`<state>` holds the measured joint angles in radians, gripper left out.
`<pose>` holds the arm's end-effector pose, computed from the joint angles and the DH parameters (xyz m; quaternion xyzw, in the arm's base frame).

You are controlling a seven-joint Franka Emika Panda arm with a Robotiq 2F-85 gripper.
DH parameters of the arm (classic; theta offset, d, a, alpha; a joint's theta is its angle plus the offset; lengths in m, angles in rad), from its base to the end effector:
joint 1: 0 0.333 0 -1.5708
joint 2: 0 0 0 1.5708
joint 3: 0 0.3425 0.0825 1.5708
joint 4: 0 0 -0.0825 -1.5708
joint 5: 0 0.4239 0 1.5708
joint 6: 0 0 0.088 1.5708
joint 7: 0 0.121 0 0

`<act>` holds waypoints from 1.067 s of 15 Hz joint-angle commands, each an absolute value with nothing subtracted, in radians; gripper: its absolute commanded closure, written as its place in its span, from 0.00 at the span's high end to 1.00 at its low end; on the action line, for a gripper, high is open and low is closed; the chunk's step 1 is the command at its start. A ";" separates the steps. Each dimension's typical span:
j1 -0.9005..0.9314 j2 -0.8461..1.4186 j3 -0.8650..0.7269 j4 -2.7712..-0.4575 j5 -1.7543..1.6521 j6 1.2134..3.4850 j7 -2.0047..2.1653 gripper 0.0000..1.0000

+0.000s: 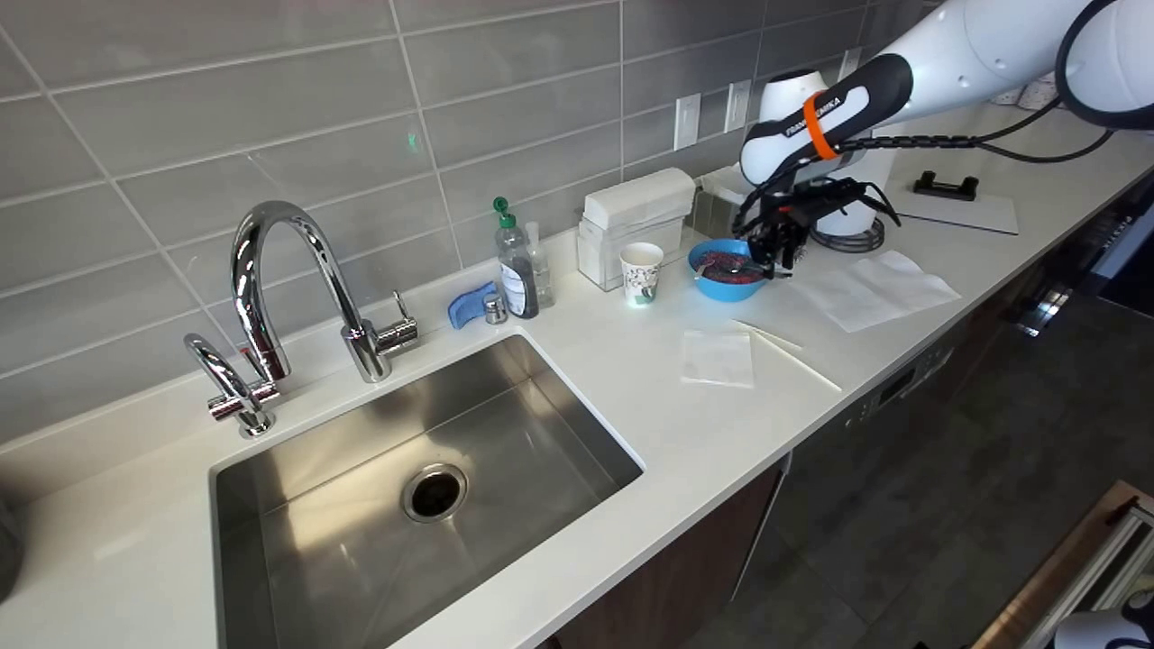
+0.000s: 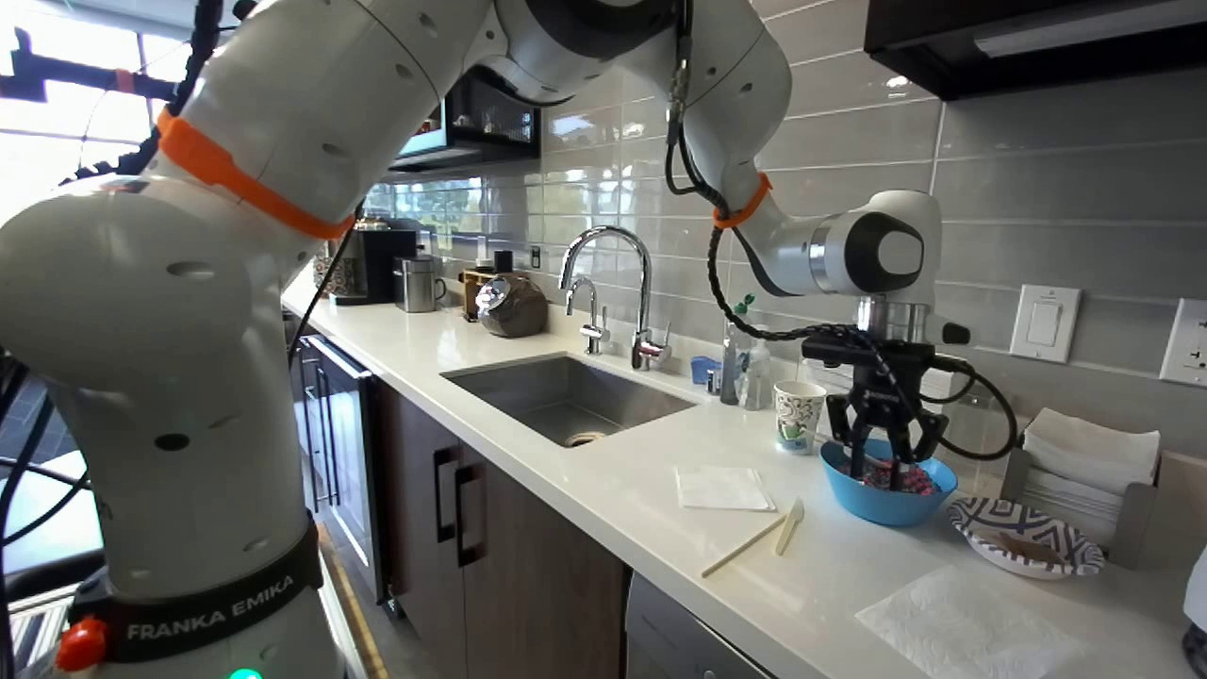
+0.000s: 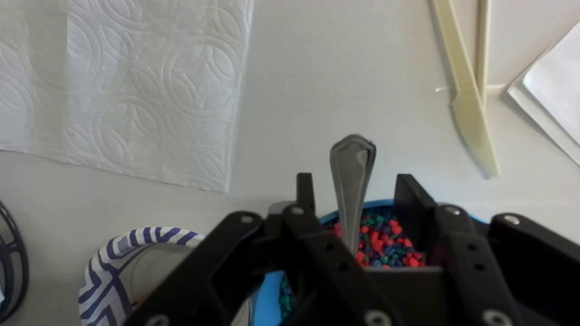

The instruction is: Put the spoon in the cup

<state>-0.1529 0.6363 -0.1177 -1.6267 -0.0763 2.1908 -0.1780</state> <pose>0.7034 -0.1892 0.2284 0.9972 -0.0128 -0.0482 0.0562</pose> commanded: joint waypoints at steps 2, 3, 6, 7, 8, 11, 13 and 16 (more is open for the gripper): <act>-0.172 0.665 -0.093 -1.597 -0.073 2.162 -0.206 0.50; -0.174 0.669 -0.090 -1.596 -0.072 2.160 -0.213 0.50; -0.174 0.682 -0.089 -1.590 -0.075 2.162 -0.220 0.44; -0.173 0.687 -0.091 -1.588 -0.077 2.169 -0.217 0.38; -0.174 0.691 -0.092 -1.586 -0.076 2.172 -0.215 0.30; -0.176 0.696 -0.091 -1.582 -0.075 2.179 -0.215 0.03; -0.178 0.694 -0.091 -1.580 -0.074 2.180 -0.216 0.06; -0.179 0.686 -0.093 -1.579 -0.076 2.166 -0.217 0.06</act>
<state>-0.1623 0.6743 -0.1051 -1.6083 -0.0763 2.1904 -0.2032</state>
